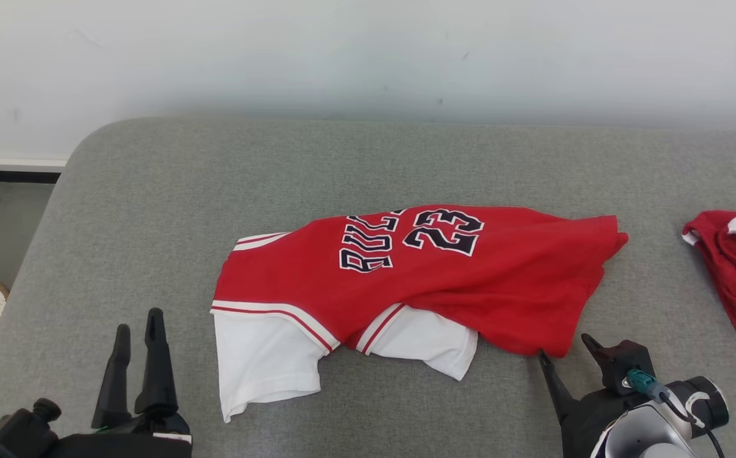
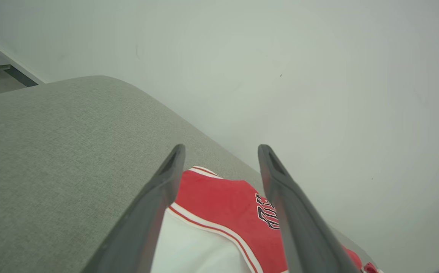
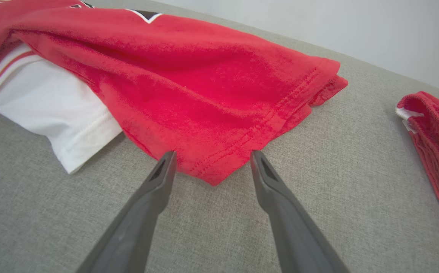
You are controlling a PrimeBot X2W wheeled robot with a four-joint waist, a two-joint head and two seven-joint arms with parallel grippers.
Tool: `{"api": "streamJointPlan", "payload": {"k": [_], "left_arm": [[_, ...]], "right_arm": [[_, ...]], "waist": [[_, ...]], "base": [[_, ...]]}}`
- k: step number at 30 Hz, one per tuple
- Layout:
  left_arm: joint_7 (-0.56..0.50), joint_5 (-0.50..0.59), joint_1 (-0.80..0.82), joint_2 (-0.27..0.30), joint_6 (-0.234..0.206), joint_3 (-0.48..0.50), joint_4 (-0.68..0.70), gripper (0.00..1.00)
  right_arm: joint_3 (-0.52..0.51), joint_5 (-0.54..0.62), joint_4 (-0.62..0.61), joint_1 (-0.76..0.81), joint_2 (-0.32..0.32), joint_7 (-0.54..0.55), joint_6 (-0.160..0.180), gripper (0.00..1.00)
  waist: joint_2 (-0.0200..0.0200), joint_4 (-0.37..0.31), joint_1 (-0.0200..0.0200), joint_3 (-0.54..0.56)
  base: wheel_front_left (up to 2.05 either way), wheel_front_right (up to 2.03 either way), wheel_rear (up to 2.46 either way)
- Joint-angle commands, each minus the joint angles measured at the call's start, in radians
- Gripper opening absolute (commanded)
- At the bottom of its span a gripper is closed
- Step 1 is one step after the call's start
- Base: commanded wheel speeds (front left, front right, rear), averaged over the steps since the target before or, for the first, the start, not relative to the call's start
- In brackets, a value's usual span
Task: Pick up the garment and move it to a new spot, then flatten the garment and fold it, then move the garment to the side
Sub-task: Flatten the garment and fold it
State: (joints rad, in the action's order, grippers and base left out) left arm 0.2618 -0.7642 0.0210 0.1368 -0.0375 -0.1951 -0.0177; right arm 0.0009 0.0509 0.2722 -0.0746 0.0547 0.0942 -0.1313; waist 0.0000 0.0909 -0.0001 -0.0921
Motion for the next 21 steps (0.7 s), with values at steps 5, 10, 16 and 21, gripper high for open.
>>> {"api": "streamJointPlan", "payload": {"k": [5,10,16,21], "left_arm": [[0.004,0.01,0.022,-0.003,0.028,-0.012,-0.028,1.0],[0.004,0.012,0.029,-0.003,0.034,-0.014,-0.047,1.0],[0.004,0.024,0.038,0.006,0.04,-0.021,-0.064,1.0],[0.004,0.025,0.047,0.009,0.045,-0.021,-0.072,1.0]], "right_arm": [[-0.003,0.03,0.057,-0.029,0.0,0.011,0.001,1.0],[-0.011,0.053,0.097,-0.05,-0.001,0.018,0.001,1.0],[-0.017,0.064,0.14,-0.069,-0.002,0.021,0.001,0.47],[-0.011,0.046,0.16,-0.089,-0.003,0.011,0.001,0.0]], "waist": [[0.0,0.027,0.0001,0.0],[0.0,0.042,0.0001,-0.001],[0.0,0.052,0.0001,-0.005],[0.0,0.05,0.0001,-0.011]], "base": [[0.0,0.0,0.0],[0.0,0.0,0.0],[0.0,0.0,0.0],[0.0,0.0,0.0]]}}
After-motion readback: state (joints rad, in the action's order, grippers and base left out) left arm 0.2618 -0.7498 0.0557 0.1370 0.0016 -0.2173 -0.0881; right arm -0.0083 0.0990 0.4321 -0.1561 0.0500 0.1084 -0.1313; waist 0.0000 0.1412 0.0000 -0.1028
